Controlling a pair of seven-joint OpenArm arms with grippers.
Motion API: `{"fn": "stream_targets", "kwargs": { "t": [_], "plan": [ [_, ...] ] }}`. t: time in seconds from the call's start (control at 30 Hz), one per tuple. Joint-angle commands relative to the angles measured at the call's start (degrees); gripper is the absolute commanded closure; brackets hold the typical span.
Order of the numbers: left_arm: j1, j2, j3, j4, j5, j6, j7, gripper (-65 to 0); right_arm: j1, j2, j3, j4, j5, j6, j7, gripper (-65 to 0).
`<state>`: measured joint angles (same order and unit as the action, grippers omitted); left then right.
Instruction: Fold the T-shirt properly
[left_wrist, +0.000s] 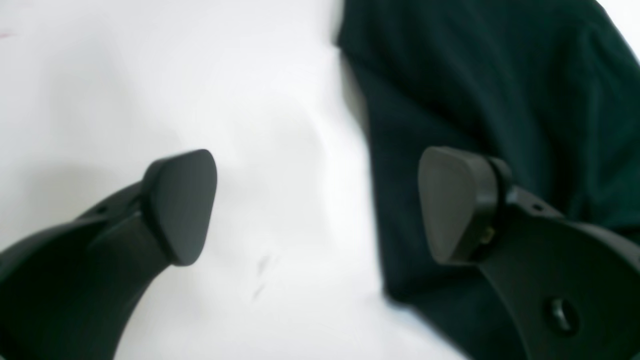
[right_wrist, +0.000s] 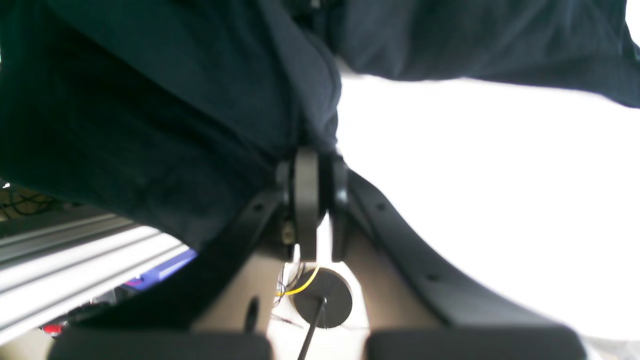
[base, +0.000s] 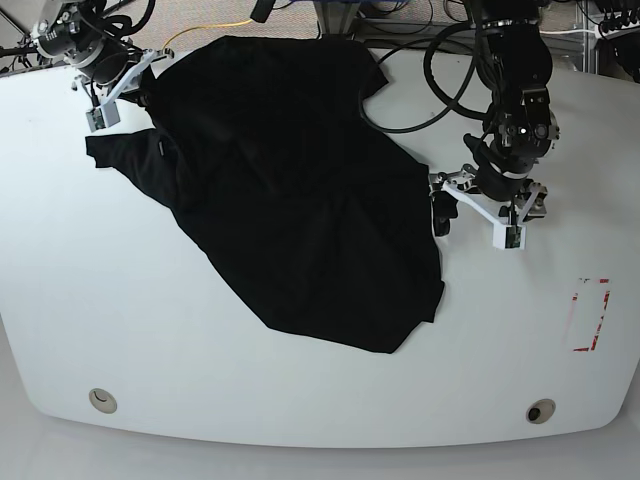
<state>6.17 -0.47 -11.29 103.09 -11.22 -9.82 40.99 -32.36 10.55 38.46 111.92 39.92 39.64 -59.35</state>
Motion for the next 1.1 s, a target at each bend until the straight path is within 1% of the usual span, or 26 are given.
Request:
{"fn": "stream_targets", "kwargs": {
  "t": [0.0,0.13,0.37,0.6,0.67,0.7,0.73,0.8,0.83,0.87,0.9,0.97,1.0,1.07],
  "plan": [
    [-2.17,0.07,-0.1,-2.56,-0.16,-1.47,-0.42,-60.0,-0.39,0.49,0.27,0.92,1.0,0.36,0.85,0.0],
    [-5.78,1.39,-0.1,-8.63,-0.16,-1.91,-0.42,-60.0,-0.3,0.4,0.18,0.92,1.18,0.36,0.85,0.0],
    [-9.82,1.48,-0.1,-17.24,-0.16,-2.09,-0.77,-60.0,-0.3,0.4,0.18,0.92,1.27,0.36,0.85,0.0],
    [-14.39,1.66,2.19,-25.51,-0.25,-2.09,-0.86,-59.9,-0.3,0.4,0.18,0.92,1.27,0.36,0.85,0.0],
    [-15.36,1.83,2.19,-26.82,-0.25,-2.26,-0.95,-58.6,-0.21,0.31,0.18,0.92,1.27,0.36,0.85,0.0],
    [-15.8,2.36,2.19,-27.62,-0.25,-2.79,-0.95,-56.4,-0.21,0.31,0.18,0.92,1.27,0.36,0.85,0.0],
    [-16.5,2.62,2.19,-28.67,-0.25,-4.11,-0.95,-52.6,-0.21,0.31,0.27,0.92,1.27,0.36,0.85,0.0],
    [-17.38,2.71,2.19,-30.6,-0.25,-6.83,-0.95,-43.1,-0.21,0.31,0.27,0.92,1.27,0.36,0.85,0.0],
    [-18.0,2.71,2.19,-31.84,-0.07,-8.33,-0.95,-35.8,-0.3,0.31,0.36,0.92,1.27,0.36,0.85,0.0],
    [-18.44,2.71,2.19,-32.8,0.01,-9.12,-0.95,-28.7,-0.39,0.31,0.44,0.92,1.27,0.36,0.85,0.0],
    [-18.88,2.71,2.19,-33.42,0.01,-9.56,-0.95,-22.4,-0.39,0.31,0.44,0.92,1.27,0.36,0.85,0.0],
    [-18.97,2.54,2.19,-33.77,0.01,-9.3,-0.95,-7.1,-0.48,0.31,0.53,0.92,1.27,0.36,0.85,0.0],
    [-18.79,2.54,2.19,-33.77,0.01,-9.56,-0.77,-3.2,-0.56,0.22,0.53,0.92,1.35,0.36,0.85,0.0],
    [-18.7,2.45,2.19,-33.33,0.01,-10.35,-0.42,-2.1,-0.74,0.14,0.53,0.92,1.35,0.36,0.85,0.0]
  ]
}}
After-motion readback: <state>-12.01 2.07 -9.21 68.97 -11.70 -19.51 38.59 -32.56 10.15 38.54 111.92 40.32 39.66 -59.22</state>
